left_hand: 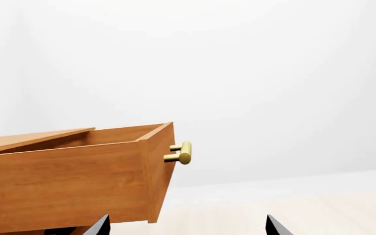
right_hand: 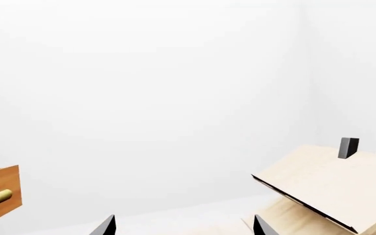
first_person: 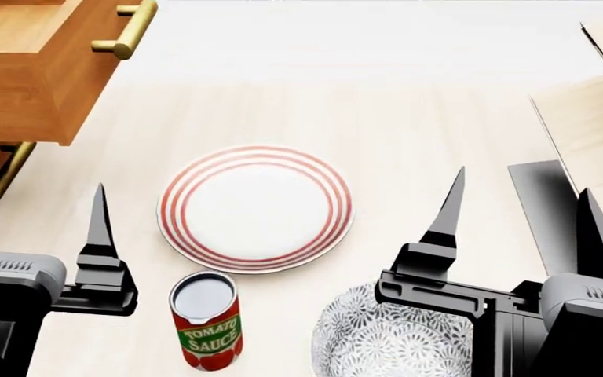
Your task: Close the top drawer of the cabinet.
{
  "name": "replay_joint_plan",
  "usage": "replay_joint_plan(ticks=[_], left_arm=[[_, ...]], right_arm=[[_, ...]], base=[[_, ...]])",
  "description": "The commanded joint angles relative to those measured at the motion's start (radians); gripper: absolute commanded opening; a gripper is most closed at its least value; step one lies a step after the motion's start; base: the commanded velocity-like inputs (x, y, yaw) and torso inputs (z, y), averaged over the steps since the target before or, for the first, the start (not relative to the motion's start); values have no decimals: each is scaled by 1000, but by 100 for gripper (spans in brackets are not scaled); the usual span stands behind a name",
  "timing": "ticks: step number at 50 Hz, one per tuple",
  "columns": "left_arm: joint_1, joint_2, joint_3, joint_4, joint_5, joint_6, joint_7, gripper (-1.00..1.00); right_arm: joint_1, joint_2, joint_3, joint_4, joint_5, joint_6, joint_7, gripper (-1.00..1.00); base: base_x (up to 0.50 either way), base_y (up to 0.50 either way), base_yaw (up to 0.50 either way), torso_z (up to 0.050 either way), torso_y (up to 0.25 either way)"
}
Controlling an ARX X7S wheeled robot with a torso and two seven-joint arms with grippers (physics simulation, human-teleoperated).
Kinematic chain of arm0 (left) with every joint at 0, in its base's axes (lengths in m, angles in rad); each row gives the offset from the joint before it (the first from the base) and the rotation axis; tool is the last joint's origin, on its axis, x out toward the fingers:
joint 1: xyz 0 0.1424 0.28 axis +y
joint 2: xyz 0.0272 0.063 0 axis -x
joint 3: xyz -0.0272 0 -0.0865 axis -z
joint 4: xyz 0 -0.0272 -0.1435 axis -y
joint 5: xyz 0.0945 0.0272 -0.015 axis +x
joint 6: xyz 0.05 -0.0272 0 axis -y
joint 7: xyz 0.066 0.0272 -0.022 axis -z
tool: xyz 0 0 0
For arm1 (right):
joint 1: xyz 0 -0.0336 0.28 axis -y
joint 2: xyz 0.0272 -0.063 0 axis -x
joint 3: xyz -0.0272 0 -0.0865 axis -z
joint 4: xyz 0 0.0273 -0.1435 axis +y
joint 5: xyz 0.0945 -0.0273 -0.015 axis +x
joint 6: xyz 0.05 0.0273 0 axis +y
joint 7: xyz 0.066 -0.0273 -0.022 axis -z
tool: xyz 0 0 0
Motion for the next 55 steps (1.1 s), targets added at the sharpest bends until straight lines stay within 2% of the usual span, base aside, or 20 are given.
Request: replay_joint_plan(ticks=[1,13,25,39,55], left_arm=[[-1,-10,25,0,-3,-2,-1,100],[-3,-21,35,-3,-28,-14,12,100],[-4,-50,48,14,-102,-87,80,100],[-30,-42,50,-43,-91,-65,57,100],[-232,-12,24,-278,-86,-78,34,100]], right_arm=[[2,9,-1,-1,15,0,7,100],[6,14,3,4,32,1,17,100],[14,18,7,15,49,5,28,100],[7,28,0,13,60,-5,36,100],[2,49,-14,16,76,-20,53,100]], base=[[500,0,0,0,0],[500,0,0,0,1],[459,0,0,0,1],[13,0,0,0,0],[0,0,0,0,0]])
